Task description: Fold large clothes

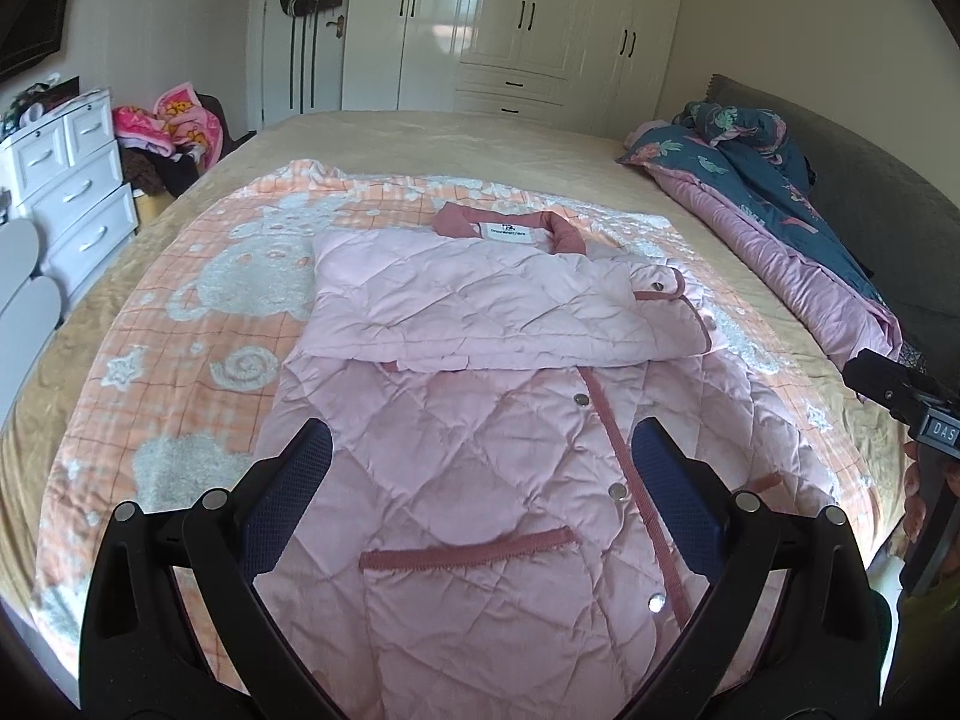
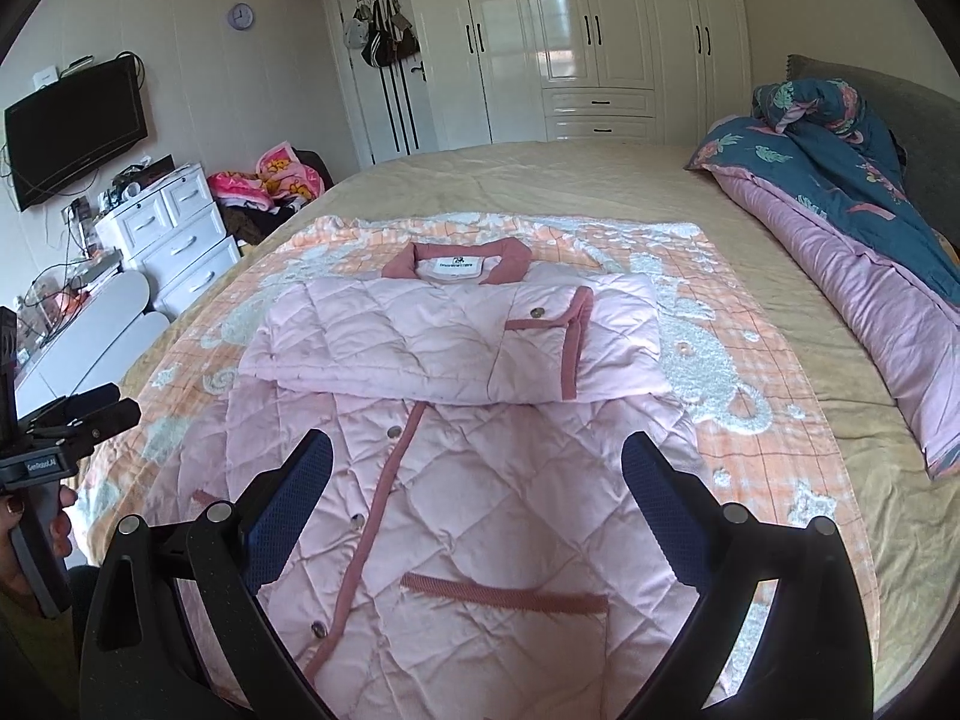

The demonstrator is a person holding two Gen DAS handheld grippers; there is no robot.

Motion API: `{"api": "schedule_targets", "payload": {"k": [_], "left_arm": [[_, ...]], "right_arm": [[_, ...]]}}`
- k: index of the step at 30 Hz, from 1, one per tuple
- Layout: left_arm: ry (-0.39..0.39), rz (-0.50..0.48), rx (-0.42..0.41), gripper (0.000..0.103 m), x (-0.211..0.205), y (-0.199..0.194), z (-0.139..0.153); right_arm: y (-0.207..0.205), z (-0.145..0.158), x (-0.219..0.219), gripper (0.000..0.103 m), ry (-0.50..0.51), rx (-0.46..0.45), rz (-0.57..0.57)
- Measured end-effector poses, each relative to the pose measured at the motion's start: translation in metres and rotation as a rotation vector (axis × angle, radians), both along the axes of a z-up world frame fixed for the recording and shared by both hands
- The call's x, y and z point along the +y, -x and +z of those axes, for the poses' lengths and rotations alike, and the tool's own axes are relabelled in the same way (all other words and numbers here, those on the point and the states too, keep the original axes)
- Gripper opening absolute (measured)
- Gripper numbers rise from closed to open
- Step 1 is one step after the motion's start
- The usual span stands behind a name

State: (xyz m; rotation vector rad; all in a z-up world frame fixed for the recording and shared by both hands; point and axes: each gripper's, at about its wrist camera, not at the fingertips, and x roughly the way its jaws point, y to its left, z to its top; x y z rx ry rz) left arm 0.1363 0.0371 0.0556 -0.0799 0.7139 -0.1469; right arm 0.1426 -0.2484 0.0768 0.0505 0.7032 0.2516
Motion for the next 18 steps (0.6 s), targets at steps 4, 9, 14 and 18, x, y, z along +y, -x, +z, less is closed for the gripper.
{"api": "schedule_targets", "payload": {"k": [4,9,14,18], "left_arm": [[-0.010,0.011,0.009,0.094,0.003,0.009,-0.004],[-0.026,0.026,0.032,0.094,0.007,0.019,-0.012],[-0.044,0.031,0.050,0.094,0.010,0.029,-0.019],[-0.051,0.035,0.062,0.094,0.013,0.038,-0.025]], "right_arm": [[0.009,-0.006,-0.004,0.096,0.007,0.016,0.002],[0.022,-0.012,-0.011,0.096,0.010,0.032,-0.002],[0.034,-0.018,-0.018,0.096,0.013,0.051,-0.007],[0.041,-0.025,-0.023,0.096,0.022,0.071,-0.009]]}}
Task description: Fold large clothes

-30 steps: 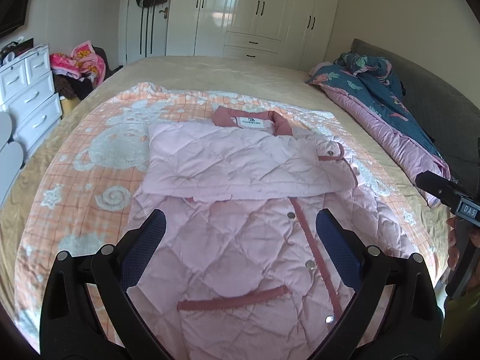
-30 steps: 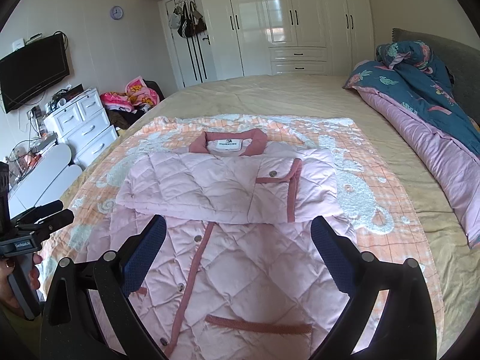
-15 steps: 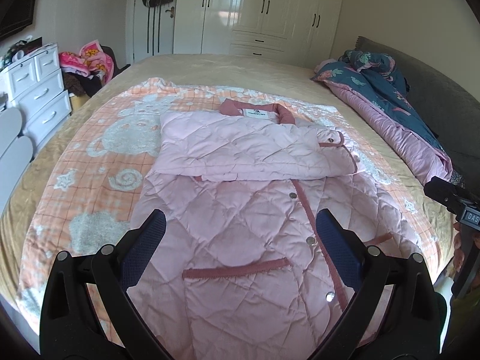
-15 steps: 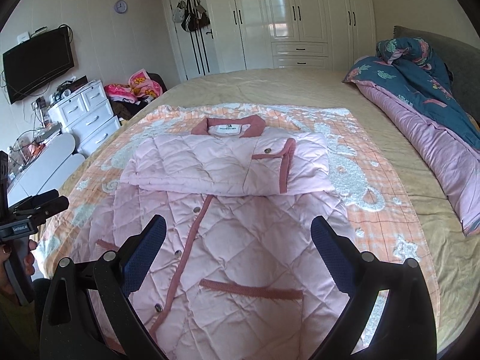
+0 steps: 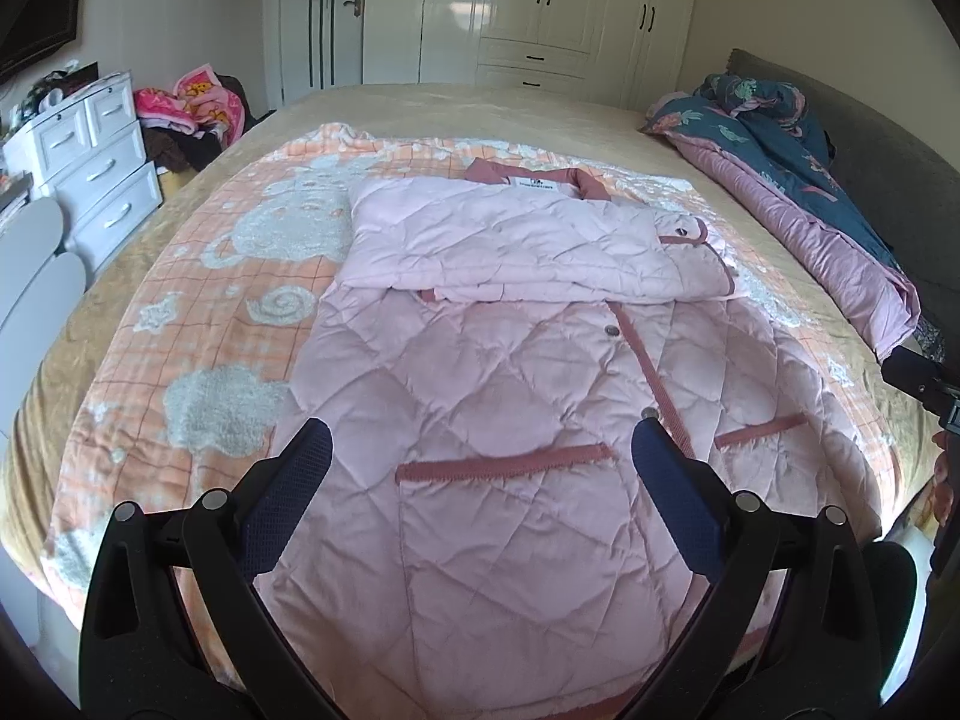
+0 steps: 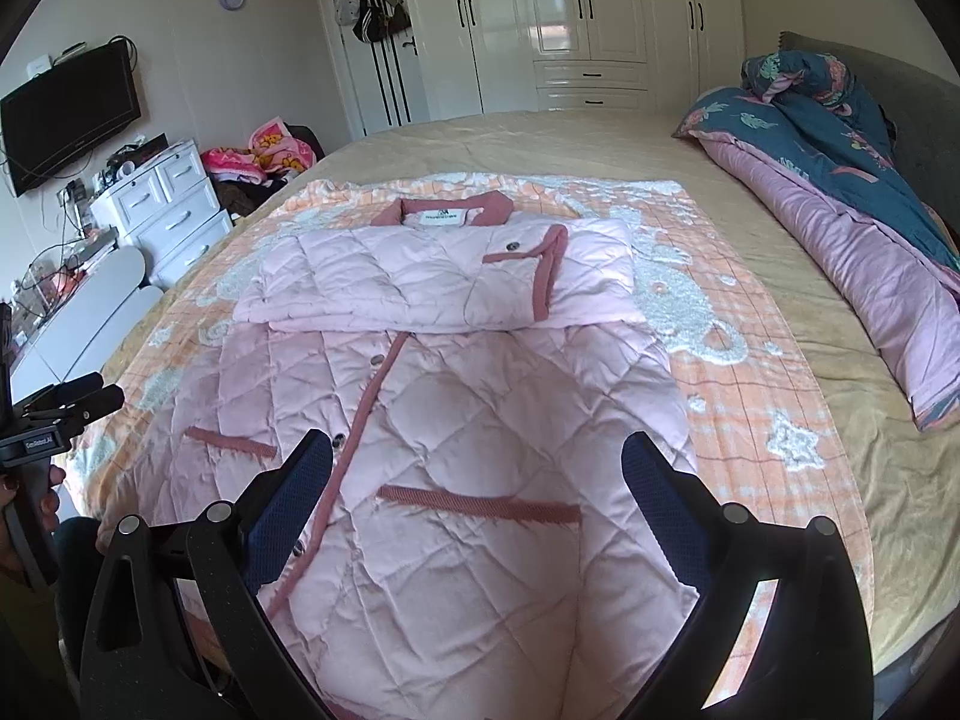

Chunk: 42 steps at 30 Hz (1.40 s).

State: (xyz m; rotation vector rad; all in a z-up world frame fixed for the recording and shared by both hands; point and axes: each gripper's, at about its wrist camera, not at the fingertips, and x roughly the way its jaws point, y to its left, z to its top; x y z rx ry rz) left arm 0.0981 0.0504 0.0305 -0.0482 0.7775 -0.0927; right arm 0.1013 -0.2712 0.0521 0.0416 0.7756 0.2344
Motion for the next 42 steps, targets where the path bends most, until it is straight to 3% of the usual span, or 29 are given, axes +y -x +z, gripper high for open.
{"api": "schedule_targets", "payload": {"k": [9,17,27,34,39,42], "left_arm": [[-0.004,0.035,0.044,0.094,0.016,0.017,-0.021],[0.046,0.088,0.134,0.094,0.050,0.034,-0.053],[0.125,0.125,0.207,0.093,0.089,0.058,-0.077],[0.193,0.097,0.261,0.062,0.096,0.063,-0.088],[0.202,0.097,0.286,0.062,0.089,0.059,-0.099],[0.167,0.097,0.292,0.065,0.083,0.055,-0.104]], "right_arm": [[0.012,-0.023,-0.017,0.096,0.016,0.082,-0.003],[0.024,-0.061,-0.048,0.096,0.025,0.192,-0.049],[0.041,-0.076,-0.078,0.096,0.021,0.243,-0.081],[0.053,-0.089,-0.090,0.096,0.001,0.313,-0.054],[0.057,-0.102,-0.096,0.096,-0.048,0.383,-0.026],[0.058,-0.110,-0.096,0.096,-0.055,0.434,-0.006]]}}
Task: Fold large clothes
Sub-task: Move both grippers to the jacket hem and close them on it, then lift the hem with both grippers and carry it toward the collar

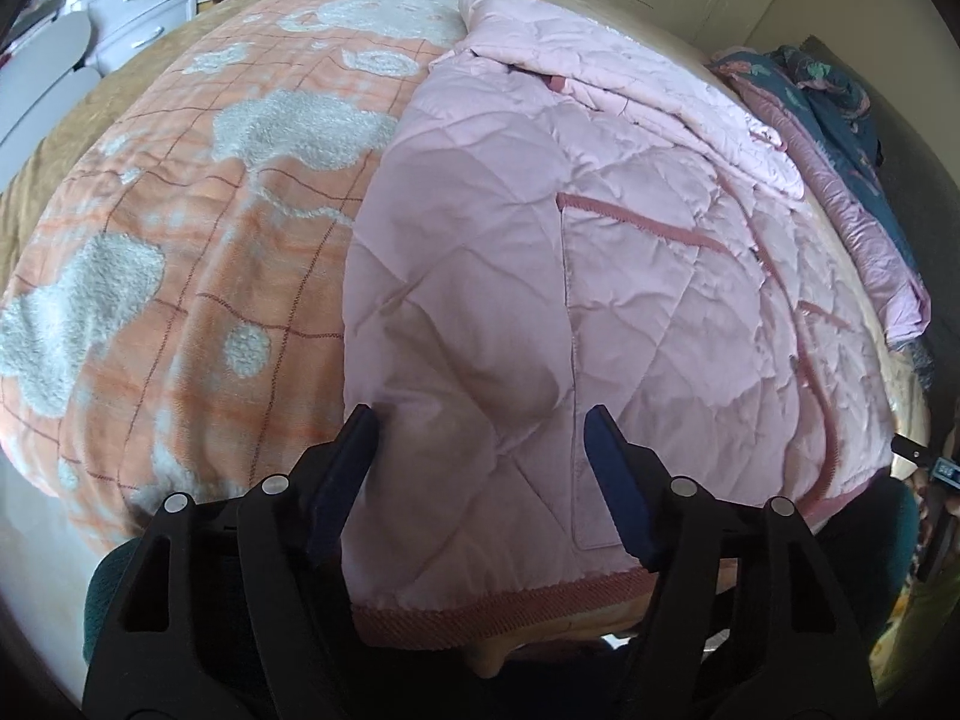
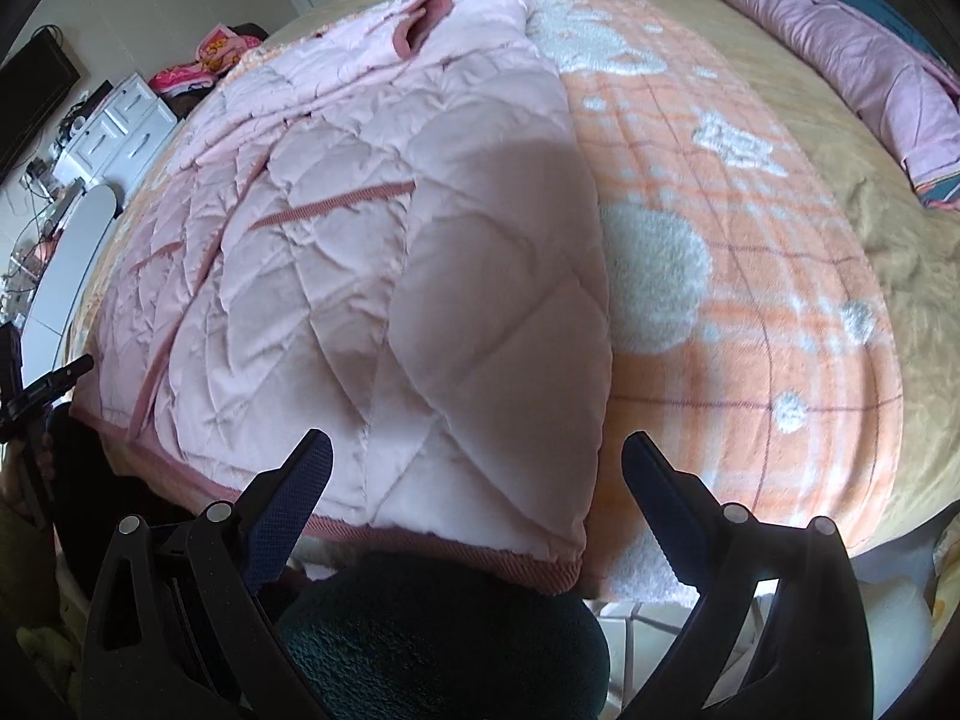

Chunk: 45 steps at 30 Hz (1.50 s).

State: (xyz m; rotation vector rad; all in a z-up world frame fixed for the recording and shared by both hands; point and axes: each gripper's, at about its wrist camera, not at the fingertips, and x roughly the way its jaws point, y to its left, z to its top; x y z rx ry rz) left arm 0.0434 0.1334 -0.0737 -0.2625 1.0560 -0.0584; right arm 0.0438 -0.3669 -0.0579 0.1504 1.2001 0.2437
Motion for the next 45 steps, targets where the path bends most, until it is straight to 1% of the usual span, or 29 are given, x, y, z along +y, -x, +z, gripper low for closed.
{"api": "schedule_targets", "payload": {"k": [2,4,8,9,12,14,16,17,19,20,21,22,23,24,25,26,27,30,38,41,45], "left_arm": [[-0.010,-0.004,0.004,0.068,-0.003,-0.003,-0.002],[-0.027,-0.007,0.008,0.068,-0.004,-0.005,-0.002],[-0.040,-0.017,0.023,0.071,-0.003,-0.004,-0.001],[-0.042,-0.020,0.025,0.071,-0.003,-0.004,-0.001],[-0.053,-0.025,0.041,0.079,-0.003,0.003,-0.001],[-0.063,-0.027,0.061,0.083,-0.004,0.005,-0.004],[-0.071,-0.030,0.061,0.083,-0.005,0.008,-0.006],[-0.082,-0.030,0.061,0.083,-0.006,0.008,-0.006],[-0.090,-0.032,0.060,0.083,-0.008,0.007,-0.007],[-0.085,-0.030,0.055,0.082,-0.008,0.006,-0.007],[-0.080,-0.026,0.051,0.079,-0.008,0.005,-0.008],[-0.075,-0.020,0.049,0.069,-0.007,0.004,-0.008],[-0.080,-0.017,0.043,0.058,-0.007,0.004,-0.008],[-0.078,-0.021,0.034,0.052,-0.007,0.003,-0.007],[-0.073,-0.022,0.027,0.040,-0.007,0.003,-0.006],[-0.073,-0.020,0.016,0.021,-0.007,0.003,-0.004],[-0.083,-0.018,-0.001,0.014,-0.006,0.003,-0.001],[-0.045,-0.026,-0.029,0.010,-0.004,0.000,0.007],[-0.024,-0.064,-0.143,0.008,-0.012,-0.007,0.048],[-0.028,-0.072,-0.179,0.008,-0.016,-0.012,0.063],[-0.020,-0.079,-0.214,0.008,-0.018,-0.020,0.078]], "right_arm": [[-0.001,-0.005,0.001,0.096,-0.014,0.026,0.019],[-0.005,-0.011,0.000,0.096,-0.034,0.064,0.029],[-0.013,-0.021,-0.001,0.096,-0.107,0.131,0.066],[-0.014,-0.022,0.000,0.097,-0.118,0.139,0.081],[-0.016,-0.023,0.001,0.097,-0.133,0.149,0.118],[-0.015,-0.019,0.003,0.094,-0.138,0.128,0.130],[-0.012,-0.013,0.005,0.081,-0.138,0.088,0.144],[-0.010,-0.011,0.005,0.077,-0.143,0.070,0.142],[-0.010,-0.006,0.003,0.055,-0.154,0.025,0.135],[-0.010,-0.002,0.001,0.050,-0.165,-0.002,0.131],[-0.012,0.001,0.002,0.039,-0.176,-0.024,0.128],[-0.012,0.005,0.000,0.035,-0.188,-0.046,0.125],[-0.012,0.009,-0.001,0.033,-0.199,-0.069,0.121],[-0.012,0.014,-0.001,0.032,-0.207,-0.088,0.119],[-0.014,0.017,0.000,0.032,-0.215,-0.104,0.117],[-0.014,0.021,0.000,0.032,-0.223,-0.116,0.118],[-0.017,0.025,0.004,0.032,-0.226,-0.125,0.116],[-0.024,0.030,0.012,0.032,-0.222,-0.126,0.132],[-0.022,0.025,0.013,0.034,-0.193,-0.070,0.144],[-0.022,0.025,0.013,0.034,-0.191,-0.072,0.137],[-0.020,0.033,0.016,0.030,-0.181,-0.117,0.126]]}}
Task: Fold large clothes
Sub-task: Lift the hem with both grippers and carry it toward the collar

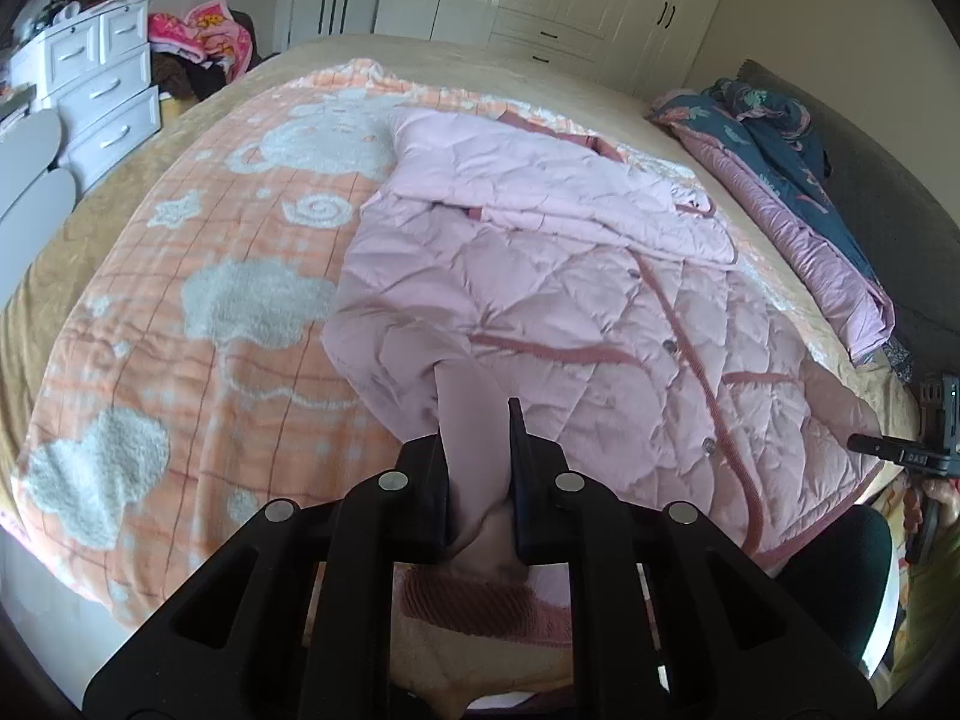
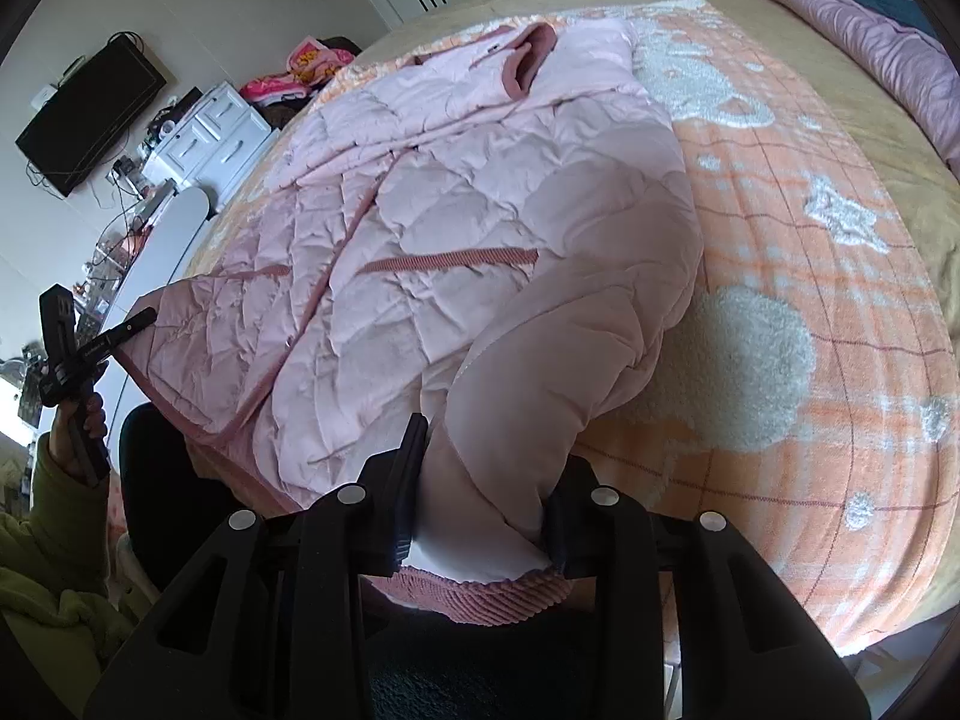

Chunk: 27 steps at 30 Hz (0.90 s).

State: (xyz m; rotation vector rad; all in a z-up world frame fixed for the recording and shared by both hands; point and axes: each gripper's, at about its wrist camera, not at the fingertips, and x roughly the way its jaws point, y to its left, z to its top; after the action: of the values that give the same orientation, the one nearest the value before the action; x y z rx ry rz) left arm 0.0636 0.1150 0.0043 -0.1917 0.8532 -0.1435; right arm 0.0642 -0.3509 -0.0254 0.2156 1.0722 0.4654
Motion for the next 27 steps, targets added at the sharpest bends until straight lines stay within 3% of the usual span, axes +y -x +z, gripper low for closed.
{"api": "schedule_targets", "payload": {"k": [12,27], "left_arm": [[0.033,0.013,-0.059,0.008,0.006,-0.015,0.027],[0.052,0.018,-0.158,0.008,0.013,-0.041,0.073]], "right_arm": [[-0.010,0.061,-0.005,0.023,-0.103,-0.189,-0.044],[-0.042,0.113,-0.005,0.022,-0.163,-0.297,-0.087]]}}
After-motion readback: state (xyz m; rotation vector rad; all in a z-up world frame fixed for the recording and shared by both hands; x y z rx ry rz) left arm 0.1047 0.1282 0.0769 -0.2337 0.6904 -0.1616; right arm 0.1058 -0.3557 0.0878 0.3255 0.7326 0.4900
